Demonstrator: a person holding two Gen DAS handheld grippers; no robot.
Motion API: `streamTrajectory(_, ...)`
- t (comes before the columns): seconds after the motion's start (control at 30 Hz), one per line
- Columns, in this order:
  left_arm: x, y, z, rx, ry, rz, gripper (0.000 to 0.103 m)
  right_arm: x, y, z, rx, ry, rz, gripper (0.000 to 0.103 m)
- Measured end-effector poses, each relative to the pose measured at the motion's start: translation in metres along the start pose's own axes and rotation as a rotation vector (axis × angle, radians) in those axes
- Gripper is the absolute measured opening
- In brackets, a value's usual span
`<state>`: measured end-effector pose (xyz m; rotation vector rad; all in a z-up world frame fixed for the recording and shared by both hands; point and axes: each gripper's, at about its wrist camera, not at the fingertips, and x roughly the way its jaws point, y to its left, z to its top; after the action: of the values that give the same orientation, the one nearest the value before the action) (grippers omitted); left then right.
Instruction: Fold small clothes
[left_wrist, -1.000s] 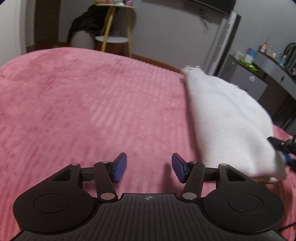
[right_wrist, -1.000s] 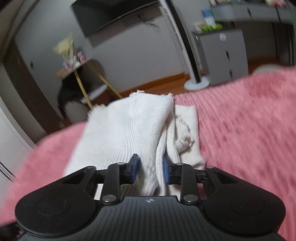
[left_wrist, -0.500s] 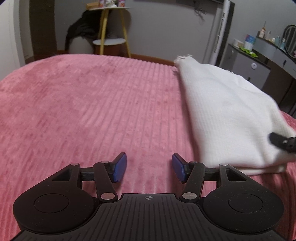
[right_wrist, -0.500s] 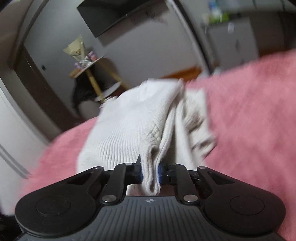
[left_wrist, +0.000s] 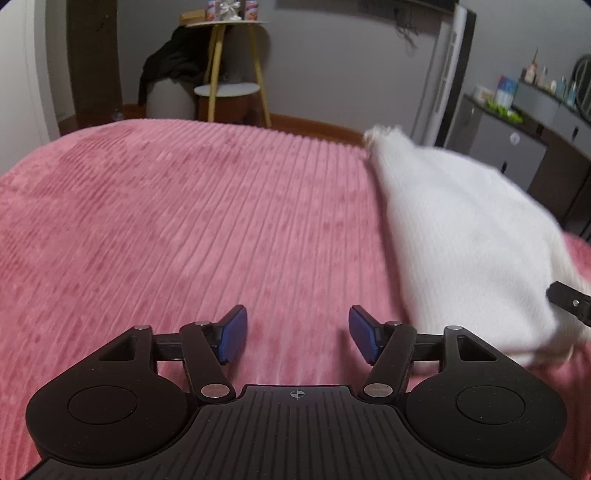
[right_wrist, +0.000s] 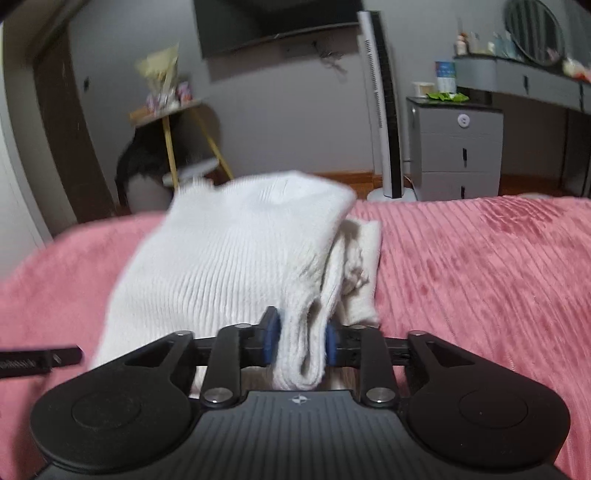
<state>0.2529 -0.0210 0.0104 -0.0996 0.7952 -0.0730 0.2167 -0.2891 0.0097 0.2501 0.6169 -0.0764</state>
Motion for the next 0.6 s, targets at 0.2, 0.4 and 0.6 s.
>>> streamTrajectory(0.2, 0.014, -0.019, 0.030, -0.010, -0.030, -0.105, 0.076, -0.005, -0.015, 0.012, 0.086, -0.067, 0.034, 0.048)
streamTrajectory(0.4, 0.041, -0.035, 0.054, 0.014, -0.024, -0.166, 0.078, 0.029, -0.035, 0.013, 0.181, 0.014, 0.057, 0.071)
streamTrajectory(0.6, 0.076, -0.039, 0.060, -0.038, 0.034, -0.264, 0.080, 0.048, -0.063, 0.008, 0.364, 0.044, 0.177, 0.074)
